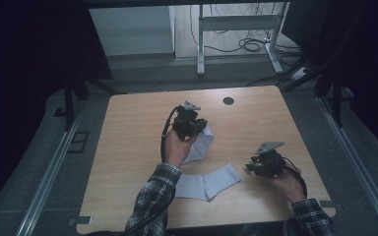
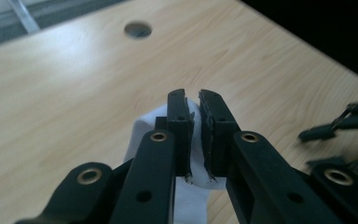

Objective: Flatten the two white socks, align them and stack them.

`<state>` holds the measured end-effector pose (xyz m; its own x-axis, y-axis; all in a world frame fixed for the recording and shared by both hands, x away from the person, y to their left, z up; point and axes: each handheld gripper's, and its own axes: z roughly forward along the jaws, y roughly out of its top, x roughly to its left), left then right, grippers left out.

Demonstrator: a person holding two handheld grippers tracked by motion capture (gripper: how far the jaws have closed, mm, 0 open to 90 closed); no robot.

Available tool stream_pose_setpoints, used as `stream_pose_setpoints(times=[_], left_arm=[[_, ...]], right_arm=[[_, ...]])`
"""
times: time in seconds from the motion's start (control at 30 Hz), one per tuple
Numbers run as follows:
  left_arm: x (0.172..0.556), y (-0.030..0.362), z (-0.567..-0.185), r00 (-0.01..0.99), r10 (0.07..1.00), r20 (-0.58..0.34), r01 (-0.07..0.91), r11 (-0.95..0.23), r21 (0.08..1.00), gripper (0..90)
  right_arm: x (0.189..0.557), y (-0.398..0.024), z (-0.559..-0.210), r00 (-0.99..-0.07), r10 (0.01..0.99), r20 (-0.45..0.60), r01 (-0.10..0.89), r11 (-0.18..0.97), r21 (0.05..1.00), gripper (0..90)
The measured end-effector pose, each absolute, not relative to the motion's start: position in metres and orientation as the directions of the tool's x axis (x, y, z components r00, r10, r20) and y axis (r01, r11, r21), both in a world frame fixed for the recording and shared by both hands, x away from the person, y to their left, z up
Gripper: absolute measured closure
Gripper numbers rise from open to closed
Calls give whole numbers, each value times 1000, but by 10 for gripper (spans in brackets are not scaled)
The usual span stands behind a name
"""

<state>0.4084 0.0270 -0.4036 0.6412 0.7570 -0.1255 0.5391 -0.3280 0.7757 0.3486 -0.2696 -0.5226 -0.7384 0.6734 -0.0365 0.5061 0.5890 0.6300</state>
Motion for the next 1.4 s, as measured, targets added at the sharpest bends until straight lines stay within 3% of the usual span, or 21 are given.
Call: stream_pose_setpoints(times=[0.23, 0.4, 0.83, 1.13, 1.27, 1.33, 1.4], left_arm=[[402, 18, -346, 675, 730, -108, 446, -286, 848, 831], [386, 33, -329, 669, 739, -76, 400, -272, 875, 831], [386, 93, -447, 554, 825, -112, 608, -310, 731, 825], [371, 135, -485, 499, 862, -88, 659, -311, 685, 816], [366, 148, -500, 477, 875, -81, 676, -306, 670, 808], [364, 153, -506, 466, 882, -69, 682, -308, 664, 784], [361, 158, -509, 443, 895, -57, 674, -291, 679, 687]], right_arm=[[349, -272, -523, -738, 674, -34, 508, 588, 629, 572], [349, -271, -523, -736, 677, -33, 512, 587, 627, 569], [349, -270, -524, -732, 680, -36, 513, 586, 627, 553], [350, -272, -525, -712, 702, -35, 528, 567, 632, 500], [352, -274, -527, -706, 708, 11, 548, 537, 642, 470], [351, -273, -527, -705, 709, 9, 547, 535, 643, 457], [350, -272, -528, -703, 712, 11, 548, 531, 646, 441]])
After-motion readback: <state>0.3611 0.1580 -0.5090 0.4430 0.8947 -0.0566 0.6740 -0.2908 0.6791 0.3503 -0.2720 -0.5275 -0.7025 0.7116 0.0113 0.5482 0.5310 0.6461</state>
